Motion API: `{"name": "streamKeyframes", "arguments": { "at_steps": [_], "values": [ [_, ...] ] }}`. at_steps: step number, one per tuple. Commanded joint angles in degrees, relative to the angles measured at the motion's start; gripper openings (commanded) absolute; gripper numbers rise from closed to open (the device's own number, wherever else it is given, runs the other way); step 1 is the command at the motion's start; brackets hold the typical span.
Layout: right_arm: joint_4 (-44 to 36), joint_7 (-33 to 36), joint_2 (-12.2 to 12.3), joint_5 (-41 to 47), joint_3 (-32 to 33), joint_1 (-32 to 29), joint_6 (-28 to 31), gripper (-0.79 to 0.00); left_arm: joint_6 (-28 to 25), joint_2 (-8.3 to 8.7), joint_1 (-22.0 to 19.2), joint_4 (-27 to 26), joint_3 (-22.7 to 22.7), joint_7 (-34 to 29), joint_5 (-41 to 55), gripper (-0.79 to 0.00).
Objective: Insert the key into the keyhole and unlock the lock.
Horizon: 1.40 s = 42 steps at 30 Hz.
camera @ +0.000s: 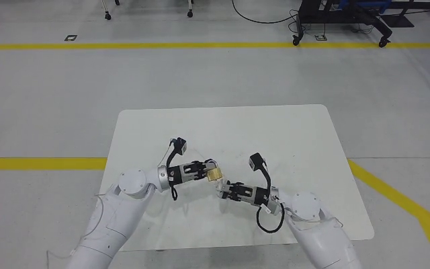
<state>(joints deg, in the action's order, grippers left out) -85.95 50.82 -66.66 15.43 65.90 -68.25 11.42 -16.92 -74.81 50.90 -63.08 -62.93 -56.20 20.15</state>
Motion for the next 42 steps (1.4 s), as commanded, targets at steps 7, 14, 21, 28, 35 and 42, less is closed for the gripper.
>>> {"name": "streamKeyframes", "arguments": {
  "at_steps": [7, 14, 21, 28, 35, 42],
  "values": [
    [-0.4, -0.4, 0.1, 1.6, 0.8, -0.5, 1.0, 0.000, -3.4, -0.37, 0.4, 1.5, -1.3, 6.4, 3.4, -0.785],
    [-1.8, 1.8, 0.0, 4.7, 0.2, -1.4, 2.3, 0.000, -6.2, -1.11, 2.8, 0.7, -1.4, 9.4, 10.2, -0.785],
    [2.5, 9.9, -0.2, 18.1, 0.8, 0.4, 0.9, -0.431, -10.5, -3.00, 1.8, 4.7, 2.3, 5.4, 18.4, -0.785],
    [6.6, 9.5, -0.7, 20.9, -0.1, 3.3, -3.3, -0.496, -13.1, -4.33, -0.8, 9.2, 4.6, 1.4, 20.6, -0.785],
    [7.6, 9.7, -0.8, 22.1, -0.3, 3.9, -3.7, -0.520, -14.9, -4.83, -2.1, 11.0, 5.0, -1.2, 20.6, -0.785],
    [7.4, 9.7, -0.9, 21.8, -0.4, 3.7, -2.9, -0.545, -15.7, -5.19, -2.5, 12.1, 5.3, -2.6, 20.5, -0.785]
  ]
}}
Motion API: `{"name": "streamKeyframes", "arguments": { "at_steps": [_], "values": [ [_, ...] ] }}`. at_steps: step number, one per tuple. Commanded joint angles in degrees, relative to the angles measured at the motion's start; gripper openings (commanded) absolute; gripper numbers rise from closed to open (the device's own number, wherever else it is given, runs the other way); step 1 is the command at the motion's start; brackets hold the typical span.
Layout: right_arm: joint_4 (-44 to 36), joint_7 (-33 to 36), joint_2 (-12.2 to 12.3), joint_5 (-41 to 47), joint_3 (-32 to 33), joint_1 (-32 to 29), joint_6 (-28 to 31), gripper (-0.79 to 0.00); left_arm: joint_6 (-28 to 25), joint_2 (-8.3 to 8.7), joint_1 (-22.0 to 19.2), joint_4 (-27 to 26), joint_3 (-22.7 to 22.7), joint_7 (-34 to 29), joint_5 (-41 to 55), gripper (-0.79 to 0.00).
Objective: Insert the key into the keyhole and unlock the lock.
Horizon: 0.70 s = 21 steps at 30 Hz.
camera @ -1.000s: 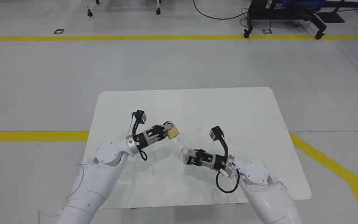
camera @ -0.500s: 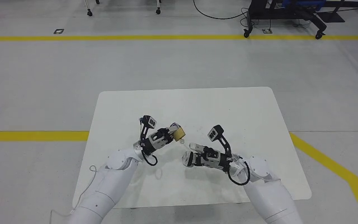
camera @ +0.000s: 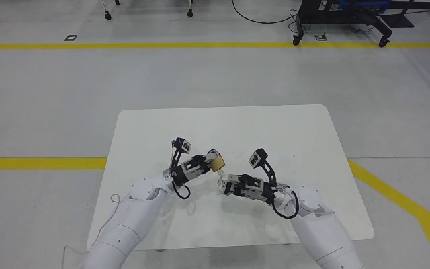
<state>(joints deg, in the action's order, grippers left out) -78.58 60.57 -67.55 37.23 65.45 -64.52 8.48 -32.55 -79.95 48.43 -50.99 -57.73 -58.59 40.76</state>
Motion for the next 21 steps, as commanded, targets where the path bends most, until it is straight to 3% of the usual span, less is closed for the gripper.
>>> {"name": "streamKeyframes", "arguments": {
  "at_steps": [1, 8, 9, 10, 21],
  "values": [
    [0.0, -0.3, 0.0, -0.1, 0.0, 0.0, 0.0, -0.557, -0.2, -0.09, -0.1, 0.1, 0.1, -0.4, -0.2, -0.785],
    [0.2, -0.8, -0.1, -0.3, 0.0, 0.1, -0.4, -0.646, -0.2, -0.30, -0.4, 0.5, 0.0, -1.7, -0.1, -0.785],
    [0.3, -0.9, -0.1, -0.2, 0.0, 0.1, -0.5, -0.683, -0.2, -0.33, -0.4, 0.6, 0.0, -1.8, 0.0, -0.785],
    [0.3, -0.9, -0.1, -0.2, -0.1, 0.1, -0.6, -0.785, -0.2, -0.35, -0.4, 0.6, 0.0, -1.9, -0.1, -0.785],
    [0.7, -1.1, -0.3, 1.3, -0.3, 0.2, -1.7, -0.785, -1.8, -0.43, -0.2, 0.5, -0.7, -2.5, -0.7, -0.785]
  ]
}}
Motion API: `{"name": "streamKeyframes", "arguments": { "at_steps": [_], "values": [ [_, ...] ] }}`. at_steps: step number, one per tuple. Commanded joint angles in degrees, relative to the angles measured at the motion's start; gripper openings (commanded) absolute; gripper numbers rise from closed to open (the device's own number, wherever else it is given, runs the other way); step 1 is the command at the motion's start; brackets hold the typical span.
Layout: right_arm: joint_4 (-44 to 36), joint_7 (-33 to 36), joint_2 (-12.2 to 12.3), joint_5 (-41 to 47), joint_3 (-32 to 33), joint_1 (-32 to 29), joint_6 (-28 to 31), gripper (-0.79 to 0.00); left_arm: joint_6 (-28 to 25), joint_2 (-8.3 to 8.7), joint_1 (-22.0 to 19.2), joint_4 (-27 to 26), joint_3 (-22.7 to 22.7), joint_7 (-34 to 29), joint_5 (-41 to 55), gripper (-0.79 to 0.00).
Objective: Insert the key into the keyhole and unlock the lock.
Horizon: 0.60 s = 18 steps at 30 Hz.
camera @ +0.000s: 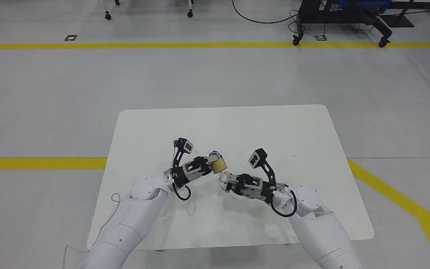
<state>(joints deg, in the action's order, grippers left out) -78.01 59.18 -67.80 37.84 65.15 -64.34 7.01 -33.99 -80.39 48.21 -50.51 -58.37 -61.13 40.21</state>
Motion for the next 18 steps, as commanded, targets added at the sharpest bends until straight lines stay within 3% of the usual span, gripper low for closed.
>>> {"name": "streamKeyframes", "arguments": {
  "at_steps": [1, 11, 18],
  "values": [
    [0.4, 0.9, -0.1, 1.9, 0.0, 0.1, -0.7, -0.785, -0.7, 0.01, 0.1, -0.1, -0.2, 0.0, -0.2, -0.785],
    [4.8, 6.8, -0.6, 13.2, 0.6, 1.6, -7.2, -0.785, -5.3, 0.25, 0.7, -0.5, -1.4, 0.4, -2.5, -0.785],
    [6.5, 9.1, -0.6, 15.9, 0.9, 2.5, -10.8, -0.785, -10.7, 1.03, 1.5, -1.7, -3.0, 5.5, -10.7, -0.785]
  ]
}}
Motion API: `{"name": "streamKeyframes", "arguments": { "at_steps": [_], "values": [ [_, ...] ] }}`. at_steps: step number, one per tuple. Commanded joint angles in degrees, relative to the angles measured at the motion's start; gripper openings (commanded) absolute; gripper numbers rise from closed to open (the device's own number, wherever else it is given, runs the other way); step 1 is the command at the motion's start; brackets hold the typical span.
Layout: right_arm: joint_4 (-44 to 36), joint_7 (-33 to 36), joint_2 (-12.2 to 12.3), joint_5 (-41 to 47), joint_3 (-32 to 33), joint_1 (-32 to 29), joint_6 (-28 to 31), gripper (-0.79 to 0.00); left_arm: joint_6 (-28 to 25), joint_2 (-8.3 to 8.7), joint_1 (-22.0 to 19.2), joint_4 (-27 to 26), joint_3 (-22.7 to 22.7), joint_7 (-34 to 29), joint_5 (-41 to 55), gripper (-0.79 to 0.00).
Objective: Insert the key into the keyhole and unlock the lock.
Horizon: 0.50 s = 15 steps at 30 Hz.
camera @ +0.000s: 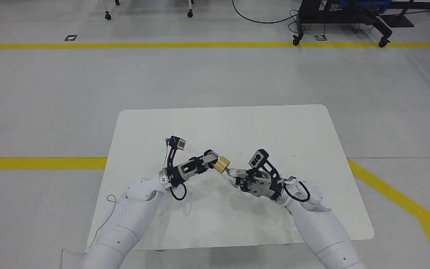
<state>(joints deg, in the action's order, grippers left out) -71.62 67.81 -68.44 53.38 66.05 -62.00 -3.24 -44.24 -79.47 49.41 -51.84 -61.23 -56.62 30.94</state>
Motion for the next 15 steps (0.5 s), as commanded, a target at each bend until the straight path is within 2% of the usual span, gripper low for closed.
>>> {"name": "streamKeyframes", "arguments": {
  "at_steps": [1, 8, 9, 10, 12, 15],
  "values": [
    [0.4, 0.5, 0.0, 0.4, 0.2, 0.2, -0.6, -0.785, -0.8, 0.26, 0.5, -0.8, -0.5, 1.9, -2.4, -0.785],
    [-0.3, -0.6, 0.5, -1.6, 2.3, -0.5, 0.7, -0.785, -1.3, 2.13, 2.6, -4.7, -5.8, 6.7, -7.6, -0.785],
    [-0.7, -1.1, 0.7, -3.3, 2.5, -0.6, 0.9, -0.493, -0.7, 2.45, 2.9, -5.3, -6.6, 6.8, -8.3, -0.785],
    [-1.2, -1.8, 0.9, -4.9, 2.8, -0.7, 1.4, 0.000, 0.1, 2.76, 3.1, -6.0, -7.3, 7.1, -9.2, -0.785],
    [-2.5, -3.0, 1.1, -7.0, 3.5, -1.3, 2.8, 0.000, 2.0, 3.36, 3.7, -7.5, -8.7, 7.4, -11.3, -0.785],
    [-2.5, -3.0, 1.1, -7.0, 3.5, -1.3, 2.8, 0.000, 9.7, 4.60, 3.3, -9.6, -10.3, 8.9, -21.8, -0.785]
  ]
}}
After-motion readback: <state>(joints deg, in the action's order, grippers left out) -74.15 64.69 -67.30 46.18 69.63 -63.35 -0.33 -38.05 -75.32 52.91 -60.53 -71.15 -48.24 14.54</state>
